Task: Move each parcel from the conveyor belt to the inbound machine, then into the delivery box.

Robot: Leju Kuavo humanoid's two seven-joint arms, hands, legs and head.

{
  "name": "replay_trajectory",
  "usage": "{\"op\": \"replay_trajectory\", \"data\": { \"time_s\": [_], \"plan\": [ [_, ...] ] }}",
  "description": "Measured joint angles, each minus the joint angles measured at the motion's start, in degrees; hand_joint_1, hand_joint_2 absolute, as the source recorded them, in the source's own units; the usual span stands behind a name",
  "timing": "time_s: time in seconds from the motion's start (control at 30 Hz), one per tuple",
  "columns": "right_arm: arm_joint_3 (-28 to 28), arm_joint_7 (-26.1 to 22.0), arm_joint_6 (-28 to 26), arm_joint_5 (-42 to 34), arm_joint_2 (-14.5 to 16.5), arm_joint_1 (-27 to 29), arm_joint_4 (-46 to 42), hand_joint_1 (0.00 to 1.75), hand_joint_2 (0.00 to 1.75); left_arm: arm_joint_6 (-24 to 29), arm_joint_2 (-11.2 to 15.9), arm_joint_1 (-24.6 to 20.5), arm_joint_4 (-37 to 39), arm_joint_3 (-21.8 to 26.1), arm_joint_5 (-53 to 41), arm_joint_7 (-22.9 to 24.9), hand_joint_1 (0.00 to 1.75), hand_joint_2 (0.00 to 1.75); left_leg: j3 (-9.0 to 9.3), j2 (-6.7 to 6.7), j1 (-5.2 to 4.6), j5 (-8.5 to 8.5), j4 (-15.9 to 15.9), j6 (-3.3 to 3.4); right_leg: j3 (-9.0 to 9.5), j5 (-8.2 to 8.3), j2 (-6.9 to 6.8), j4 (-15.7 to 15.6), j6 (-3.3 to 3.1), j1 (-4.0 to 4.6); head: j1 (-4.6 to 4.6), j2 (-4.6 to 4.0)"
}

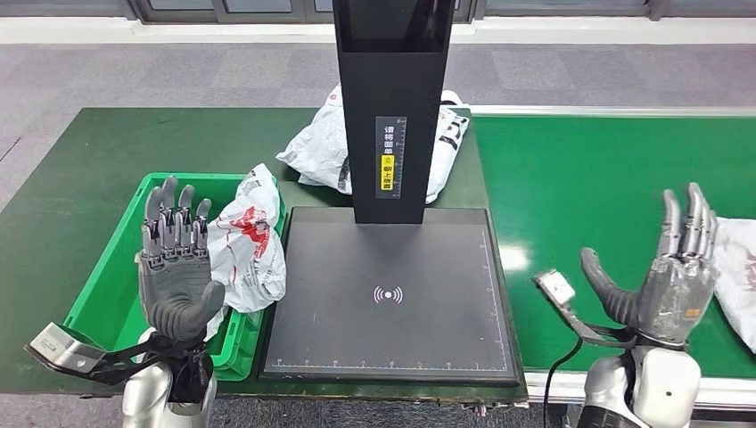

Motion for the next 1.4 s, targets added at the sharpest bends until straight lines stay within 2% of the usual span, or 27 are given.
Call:
{"op": "replay_trajectory", "data": {
  "time_s": [0.1,0.17,0.33,0.43,0.53,0.67,0.93,1.17,1.4],
  "plan": [
    [-0.6,14.8,0.0,0.7,-4.3,-0.2,6.0,0.0,1.75,1.9,0.0,0.0,-0.5,-2.0,-1.7,0.0,0.0,1.75,-0.08,-0.16,-0.01,0.0,0.0,0.02,0.04,-0.03,-0.15,0.0,0.06,-0.01,0.01,0.0],
    [-0.6,19.9,0.0,0.8,-7.3,-0.3,9.7,0.0,1.75,2.6,0.0,0.0,-0.7,-3.1,-2.1,0.0,0.0,1.75,-0.11,-0.21,-0.02,0.0,0.0,0.03,0.04,-0.03,-0.2,0.0,0.08,-0.02,0.02,0.01],
    [0.0,22.2,0.0,0.8,-11.3,-0.5,15.0,0.0,1.75,3.0,0.1,-0.1,-1.0,-4.5,-2.2,0.0,0.0,1.75,-0.11,-0.2,-0.02,-0.01,0.0,0.04,0.0,-0.04,-0.2,0.0,0.09,-0.01,0.0,0.0],
    [0.8,25.7,0.0,0.7,-13.6,-1.2,18.5,0.0,1.75,3.3,0.2,0.0,-1.2,-4.7,-2.3,0.0,0.0,1.75,-0.11,-0.2,0.0,-0.01,0.0,0.03,0.0,-0.05,-0.21,0.0,0.08,0.03,0.0,0.0],
    [0.3,30.6,0.0,0.7,-16.8,-3.2,26.0,0.0,1.75,3.9,0.2,0.4,-1.4,-5.2,-2.4,0.0,0.0,1.75,-0.07,-0.18,0.0,0.0,0.0,0.04,0.0,-0.05,-0.18,0.0,0.09,0.0,0.0,0.01],
    [-3.1,32.1,0.0,0.8,-20.4,-5.0,35.1,0.0,1.75,4.8,0.2,0.7,-1.3,-6.0,-2.8,0.0,0.0,1.75,-0.14,-0.36,-0.05,0.03,0.1,0.12,0.02,-0.05,-0.29,0.0,0.13,-0.04,0.01,-0.01],
    [-7.1,37.4,0.0,0.8,-25.5,-9.2,49.5,0.0,1.75,5.4,0.2,0.6,-0.8,-6.6,-3.3,0.0,0.0,1.75,-0.15,-0.28,-0.08,0.01,0.1,0.16,-0.03,-0.05,-0.23,0.0,0.14,-0.06,0.0,0.0],
    [-7.1,43.2,-0.1,0.8,-29.8,-13.3,60.2,0.0,1.75,5.7,0.2,0.5,-0.4,-6.7,-5.2,0.0,0.0,1.75,-0.15,-0.3,-0.08,0.02,0.1,0.17,0.0,-0.04,-0.25,0.0,0.16,-0.06,0.0,-0.01],
    [-6.5,44.4,-0.1,0.8,-32.1,-16.3,66.7,0.0,1.75,7.0,0.4,0.5,-0.8,-7.9,-6.4,0.0,0.0,1.75,-0.18,-0.31,-0.08,0.02,0.1,0.17,0.0,-0.03,-0.25,0.0,0.16,-0.06,0.0,0.01]
  ]
}}
